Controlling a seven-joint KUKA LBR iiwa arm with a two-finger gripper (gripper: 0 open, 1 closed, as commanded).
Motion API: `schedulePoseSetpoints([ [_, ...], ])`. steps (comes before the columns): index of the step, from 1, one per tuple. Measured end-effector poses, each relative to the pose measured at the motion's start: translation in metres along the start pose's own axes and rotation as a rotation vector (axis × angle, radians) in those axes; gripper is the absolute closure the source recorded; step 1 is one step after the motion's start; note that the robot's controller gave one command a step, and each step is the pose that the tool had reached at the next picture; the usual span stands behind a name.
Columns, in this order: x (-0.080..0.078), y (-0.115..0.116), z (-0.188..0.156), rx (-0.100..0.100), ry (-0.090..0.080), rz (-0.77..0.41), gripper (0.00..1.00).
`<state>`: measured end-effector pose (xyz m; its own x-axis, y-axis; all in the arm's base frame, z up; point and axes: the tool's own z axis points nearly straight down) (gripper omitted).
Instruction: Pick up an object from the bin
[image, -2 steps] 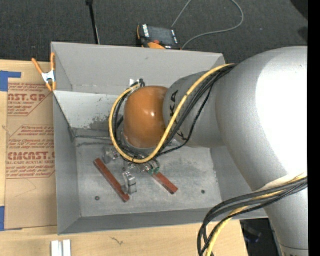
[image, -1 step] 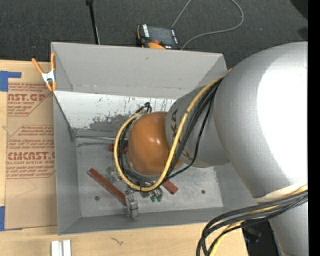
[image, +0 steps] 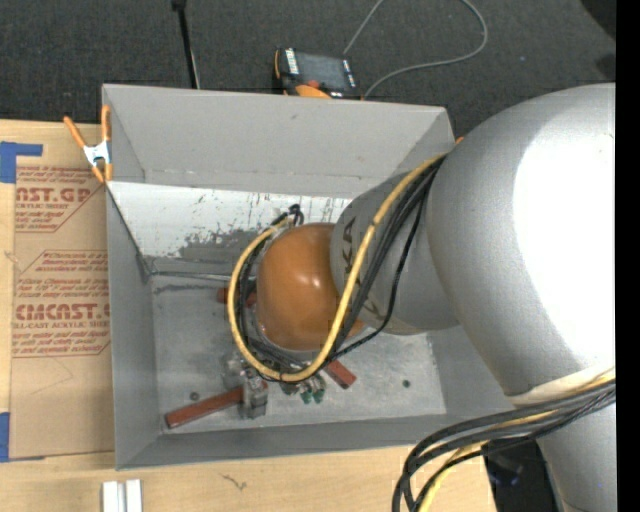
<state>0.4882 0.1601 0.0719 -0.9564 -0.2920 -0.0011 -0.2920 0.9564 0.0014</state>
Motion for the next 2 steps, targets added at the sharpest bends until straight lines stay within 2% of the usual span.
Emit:
schedulePoseSetpoints([
  [1, 0.005, 0.008, 0.001, 0.003, -0.002, 0.123, 1.00],
  [2, -0.015, -0.020, -0.136, 0.002, -0.009, 0.137, 1.00],
])
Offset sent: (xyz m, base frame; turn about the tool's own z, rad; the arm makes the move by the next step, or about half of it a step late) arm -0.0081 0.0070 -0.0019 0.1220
